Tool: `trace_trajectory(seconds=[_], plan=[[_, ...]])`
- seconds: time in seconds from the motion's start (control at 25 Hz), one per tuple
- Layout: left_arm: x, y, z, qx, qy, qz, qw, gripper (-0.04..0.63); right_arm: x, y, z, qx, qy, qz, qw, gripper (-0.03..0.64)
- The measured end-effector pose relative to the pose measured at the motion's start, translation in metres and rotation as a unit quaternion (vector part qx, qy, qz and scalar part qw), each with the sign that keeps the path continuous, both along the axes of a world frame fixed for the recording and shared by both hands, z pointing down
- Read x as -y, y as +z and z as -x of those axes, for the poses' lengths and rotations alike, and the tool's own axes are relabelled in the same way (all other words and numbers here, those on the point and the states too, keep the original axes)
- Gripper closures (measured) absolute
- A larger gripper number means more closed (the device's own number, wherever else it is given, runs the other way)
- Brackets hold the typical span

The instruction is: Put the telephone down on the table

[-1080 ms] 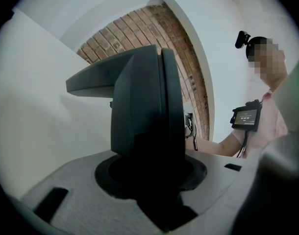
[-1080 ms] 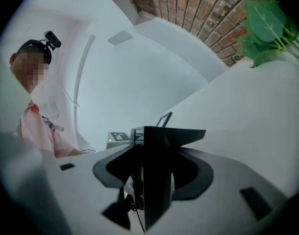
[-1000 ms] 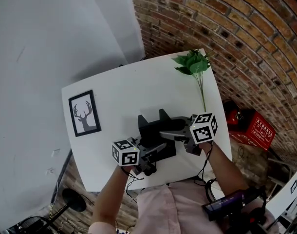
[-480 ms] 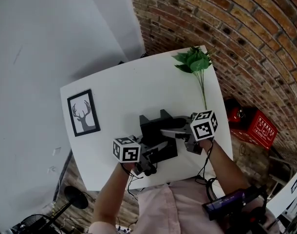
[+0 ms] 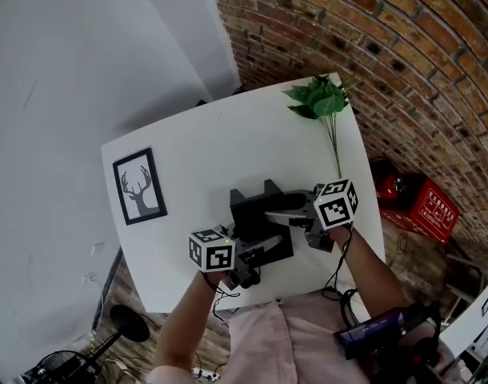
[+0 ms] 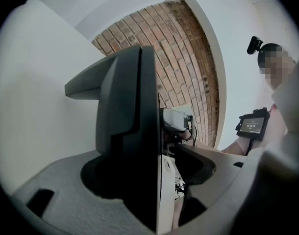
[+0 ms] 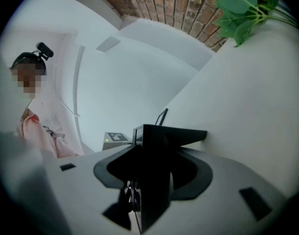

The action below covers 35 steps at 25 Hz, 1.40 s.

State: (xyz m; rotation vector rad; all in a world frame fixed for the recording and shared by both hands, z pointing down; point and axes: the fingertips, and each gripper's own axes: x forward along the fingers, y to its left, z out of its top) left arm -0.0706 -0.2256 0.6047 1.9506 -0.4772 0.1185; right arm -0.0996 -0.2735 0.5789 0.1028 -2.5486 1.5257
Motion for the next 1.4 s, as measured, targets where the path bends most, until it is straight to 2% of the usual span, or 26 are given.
trace_trajectory(seconds=[0.16,0.32,0.48,0.6,0.68,0.76,0.88,1.0,1.12,1.2,1.32,1.4], plan=[[-0.005,0.004,-0.002,0.051,0.021,-0.024,0.9982,0.158,-0.001,0.001,0.002,-0.001,-0.005,-0.002,1.000,0.413],[-0.005,0.009,0.007,0.095,0.015,-0.039,0.9945,0.127,-0.001,0.001,0.006,-0.002,-0.006,-0.004,1.000,0.426],[-0.004,0.008,0.024,0.131,-0.005,-0.056,0.9898,0.127,-0.001,0.001,0.006,-0.006,-0.007,-0.003,1.000,0.427],[-0.004,0.007,0.040,0.141,-0.031,-0.057,0.9879,0.127,-0.003,0.000,0.007,-0.019,-0.013,-0.008,1.000,0.410],[-0.006,0.001,0.048,0.140,-0.046,-0.058,0.9874,0.127,-0.007,-0.003,0.008,-0.032,-0.027,-0.018,0.999,0.315],[-0.009,-0.008,0.057,0.139,-0.061,-0.064,0.9864,0.127,-0.012,-0.006,0.008,-0.054,-0.035,-0.032,0.997,0.261],[-0.012,-0.029,0.072,0.134,-0.093,-0.081,0.9833,0.127,-0.015,-0.008,0.002,-0.080,-0.021,-0.049,0.995,0.244],[-0.011,-0.056,0.090,0.138,-0.129,-0.113,0.9755,0.129,-0.016,-0.016,-0.007,-0.091,0.005,-0.061,0.994,0.246],[-0.006,-0.098,0.107,0.143,-0.175,-0.165,0.9601,0.167,-0.014,-0.035,-0.020,-0.105,0.039,-0.095,0.989,0.259],[0.003,-0.138,0.115,0.138,-0.205,-0.215,0.9447,0.208,-0.008,-0.059,-0.027,-0.112,0.067,-0.137,0.982,0.281],[0.013,-0.205,0.122,0.150,-0.245,-0.299,0.9098,0.286,-0.005,-0.117,-0.027,-0.105,0.111,-0.225,0.962,0.318],[0.014,-0.246,0.123,0.176,-0.265,-0.351,0.8806,0.364,-0.006,-0.166,-0.024,-0.091,0.152,-0.292,0.940,0.378]])
